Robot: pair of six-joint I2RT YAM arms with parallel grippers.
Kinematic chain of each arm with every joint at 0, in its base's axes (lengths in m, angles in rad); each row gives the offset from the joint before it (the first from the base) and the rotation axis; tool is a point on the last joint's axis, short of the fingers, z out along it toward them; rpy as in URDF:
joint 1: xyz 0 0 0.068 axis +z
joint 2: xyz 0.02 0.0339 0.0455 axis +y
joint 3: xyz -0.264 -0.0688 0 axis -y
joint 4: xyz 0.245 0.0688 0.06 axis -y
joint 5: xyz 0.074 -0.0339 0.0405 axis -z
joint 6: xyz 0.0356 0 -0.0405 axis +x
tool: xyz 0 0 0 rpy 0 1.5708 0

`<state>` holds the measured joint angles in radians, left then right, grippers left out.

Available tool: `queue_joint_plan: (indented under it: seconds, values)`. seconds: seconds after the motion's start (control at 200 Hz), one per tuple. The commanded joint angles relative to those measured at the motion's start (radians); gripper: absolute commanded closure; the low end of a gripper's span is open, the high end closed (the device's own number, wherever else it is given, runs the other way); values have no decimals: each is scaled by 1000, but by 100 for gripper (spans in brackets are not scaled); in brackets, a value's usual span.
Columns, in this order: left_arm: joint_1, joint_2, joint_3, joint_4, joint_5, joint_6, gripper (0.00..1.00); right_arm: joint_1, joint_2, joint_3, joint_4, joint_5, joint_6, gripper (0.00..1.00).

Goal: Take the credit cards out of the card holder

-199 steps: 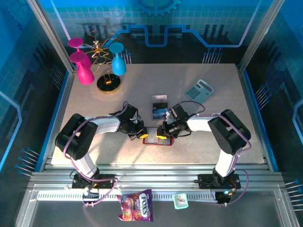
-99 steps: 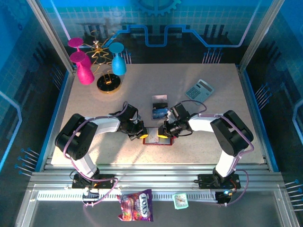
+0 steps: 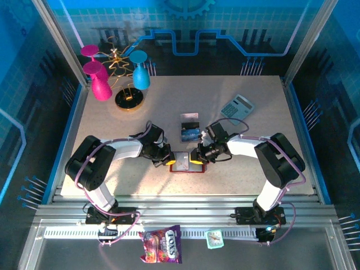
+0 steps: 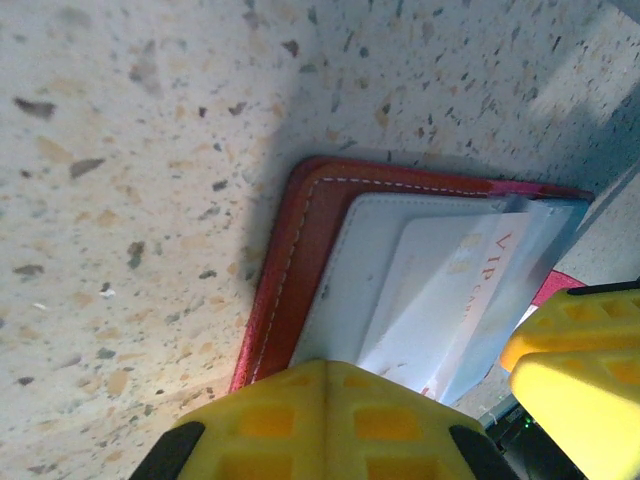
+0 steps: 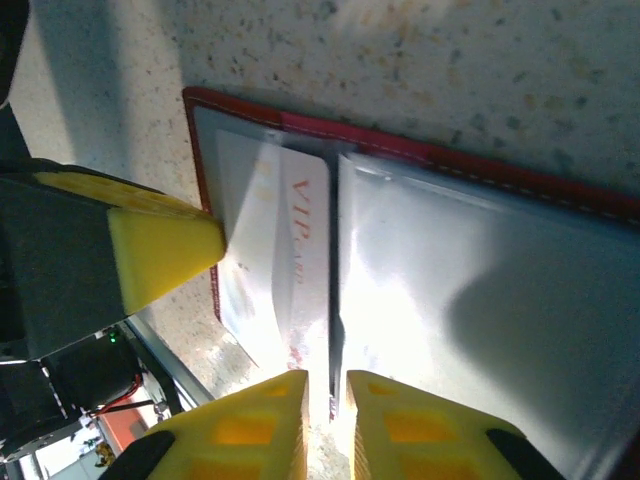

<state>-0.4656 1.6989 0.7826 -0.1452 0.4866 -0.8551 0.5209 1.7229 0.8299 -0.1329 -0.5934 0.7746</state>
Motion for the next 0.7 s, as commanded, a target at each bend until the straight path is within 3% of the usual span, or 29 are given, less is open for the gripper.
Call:
queue_joint_plan:
  seconds: [0.0, 0.695]
  values:
    - [2, 0, -31, -68, -29, 15, 95, 4, 27, 12, 37, -42, 16, 79]
    - [0, 11, -30, -55, -19, 11, 95, 14, 126, 9, 154, -102, 71, 79]
